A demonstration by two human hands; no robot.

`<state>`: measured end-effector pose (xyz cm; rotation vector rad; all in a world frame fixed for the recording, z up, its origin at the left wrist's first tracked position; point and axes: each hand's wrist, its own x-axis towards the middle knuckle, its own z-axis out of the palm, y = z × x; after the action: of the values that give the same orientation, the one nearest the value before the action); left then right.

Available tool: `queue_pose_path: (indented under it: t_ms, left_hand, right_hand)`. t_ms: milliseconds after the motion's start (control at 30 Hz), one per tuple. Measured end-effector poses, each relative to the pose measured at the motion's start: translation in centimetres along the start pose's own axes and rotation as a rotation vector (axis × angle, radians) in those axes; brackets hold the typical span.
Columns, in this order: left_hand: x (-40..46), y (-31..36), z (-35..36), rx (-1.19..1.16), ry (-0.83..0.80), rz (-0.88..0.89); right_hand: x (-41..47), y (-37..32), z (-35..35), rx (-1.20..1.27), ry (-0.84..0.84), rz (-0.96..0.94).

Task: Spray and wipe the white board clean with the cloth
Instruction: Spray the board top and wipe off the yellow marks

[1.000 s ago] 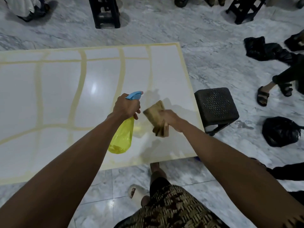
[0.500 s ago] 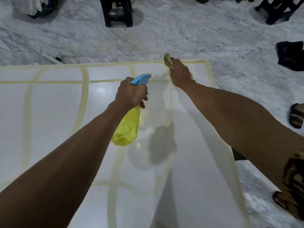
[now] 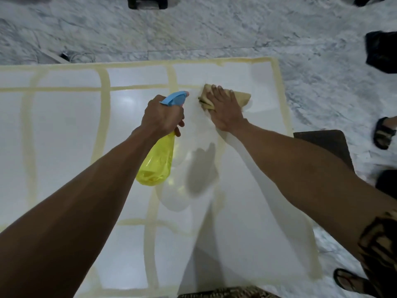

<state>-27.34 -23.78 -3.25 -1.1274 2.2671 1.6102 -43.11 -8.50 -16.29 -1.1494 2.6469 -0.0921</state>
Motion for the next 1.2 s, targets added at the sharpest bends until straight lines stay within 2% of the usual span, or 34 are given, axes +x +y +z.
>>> queue_pose_path:
  t_ms: [267, 633, 767, 867, 933, 1033, 1100, 1167, 1200]
  left_hand:
    - [-9.5, -5.7, 0.5, 0.033, -0.030, 0.004]
    - [-23.6, -14.1, -2.2, 0.043, -0.071, 0.018]
    - [-25.5, -15.5, -4.1, 0.038, -0.064, 0.025]
    - [-25.9, -15.4, -5.7, 0.048, -0.051, 0.032]
    - [-25.5, -14.9, -6.8, 0.046, -0.037, 0.033]
    - [-23.7, -13.3, -8.7, -0.014, -0.013, 0.020]
    - [-21.9, -12.1, -10.0, -0.043, -0.002, 0.032]
    - [-19.5, -10.8, -11.2, -0.046, 0.000, 0.057]
    - [-18.2, -10.1, -11.8, -0.049, 0.000, 0.061]
  right_hand:
    - [-14.0, -6.6, 3.2, 0.045, -0.037, 0.019]
    - [-33.0, -19.1, 6.6, 0.159, -0.135, 0.067]
    - [-37.0, -23.8, 5.8, 0.275, -0.297, 0.080]
    - [-37.4, -26.3, 2.5, 0.536, -0.550, 0.164]
    - [-36.3, -26.6, 1.1, 0.758, -0.630, 0.249]
    - [-32.3, -25.1, -1.2, 1.190, -0.556, 0.440]
    - [-28.4, -23.0, -3.2, 1.391, -0.468, 0.506]
    - [-23.2, -20.9, -5.4, 1.425, -0.335, 0.524]
    - [-20.5, -20.0, -6.6, 1.363, -0.252, 0.519]
